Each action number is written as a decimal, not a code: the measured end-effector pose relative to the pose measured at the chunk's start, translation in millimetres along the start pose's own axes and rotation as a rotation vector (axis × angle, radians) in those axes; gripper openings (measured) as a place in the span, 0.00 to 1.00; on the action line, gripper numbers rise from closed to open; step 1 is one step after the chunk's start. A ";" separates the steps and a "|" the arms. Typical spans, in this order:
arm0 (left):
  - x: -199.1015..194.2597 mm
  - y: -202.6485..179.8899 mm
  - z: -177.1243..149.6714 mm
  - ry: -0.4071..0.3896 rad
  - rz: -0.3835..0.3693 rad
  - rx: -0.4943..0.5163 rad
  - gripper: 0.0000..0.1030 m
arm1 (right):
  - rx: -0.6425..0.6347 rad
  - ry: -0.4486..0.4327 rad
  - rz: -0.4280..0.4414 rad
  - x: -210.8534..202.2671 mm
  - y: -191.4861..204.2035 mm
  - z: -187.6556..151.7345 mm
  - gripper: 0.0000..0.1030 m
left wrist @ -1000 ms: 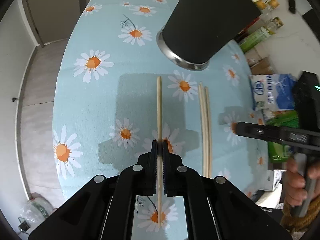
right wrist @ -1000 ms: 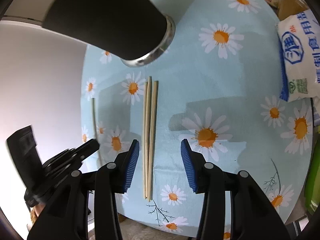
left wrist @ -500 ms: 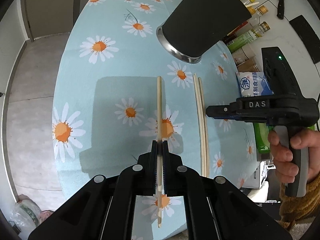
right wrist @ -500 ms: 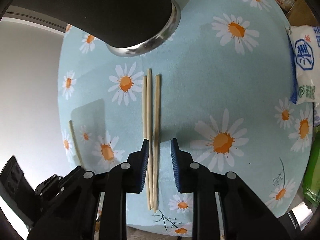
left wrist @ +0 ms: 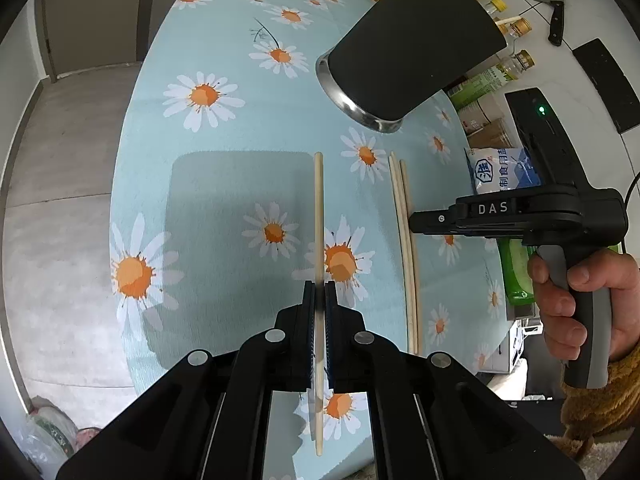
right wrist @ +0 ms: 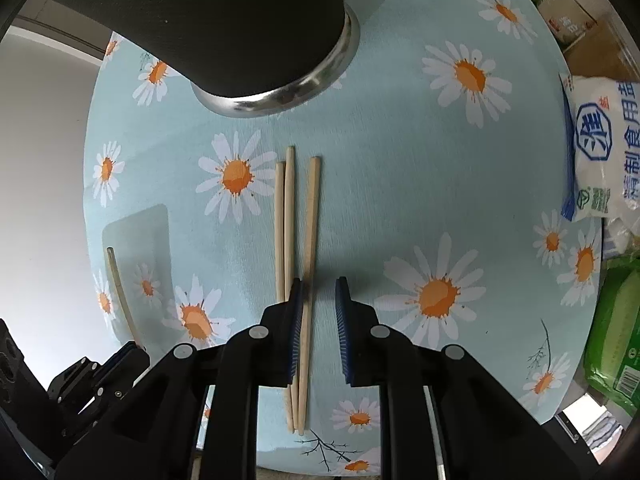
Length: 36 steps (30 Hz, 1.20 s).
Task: Organize utensils
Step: 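Grasp another chopstick with the right tool while the left tool holds its chopstick, then lift both chopsticks and carry both tools over the black cup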
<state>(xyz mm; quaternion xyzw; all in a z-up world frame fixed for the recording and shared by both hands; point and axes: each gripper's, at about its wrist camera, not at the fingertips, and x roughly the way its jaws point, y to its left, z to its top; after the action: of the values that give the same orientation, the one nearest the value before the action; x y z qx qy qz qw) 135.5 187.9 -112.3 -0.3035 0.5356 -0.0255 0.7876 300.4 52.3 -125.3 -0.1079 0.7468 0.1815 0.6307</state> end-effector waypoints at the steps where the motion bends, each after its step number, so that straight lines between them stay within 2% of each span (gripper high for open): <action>1: 0.2 -0.1 0.6 0.001 -0.002 0.002 0.03 | 0.003 0.001 -0.007 1.0 2.9 -0.8 0.17; 4: 2.4 -0.5 3.7 0.009 -0.009 0.012 0.03 | -0.016 -0.001 -0.040 2.5 10.6 -0.9 0.16; 7: 5.6 -0.4 6.0 0.021 -0.016 0.022 0.03 | -0.020 -0.003 -0.068 0.1 11.1 -3.4 0.10; 10: 8.9 -1.3 9.6 0.037 -0.024 0.034 0.03 | -0.015 -0.003 -0.049 0.8 9.6 -0.7 0.09; 12: 8.5 -3.5 12.7 0.038 -0.015 0.048 0.03 | -0.004 -0.013 -0.034 0.8 6.7 1.5 0.04; 23: 1.0 -16.0 24.6 0.008 0.020 0.052 0.03 | -0.015 -0.014 0.048 -1.1 -11.1 3.6 0.05; 28: -1.5 -24.1 27.5 -0.005 0.024 0.050 0.03 | -0.044 -0.043 0.104 -13.6 -18.8 -4.7 0.05; 36: -11.2 -46.0 35.9 -0.057 0.009 0.083 0.03 | -0.155 -0.156 0.303 -54.8 -9.6 -28.8 0.05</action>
<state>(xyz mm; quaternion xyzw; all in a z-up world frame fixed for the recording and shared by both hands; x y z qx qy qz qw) 174.7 170.7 -71.1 -0.2688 0.5126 -0.0353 0.8147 288.1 28.1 -68.9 -0.0280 0.6871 0.3394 0.6418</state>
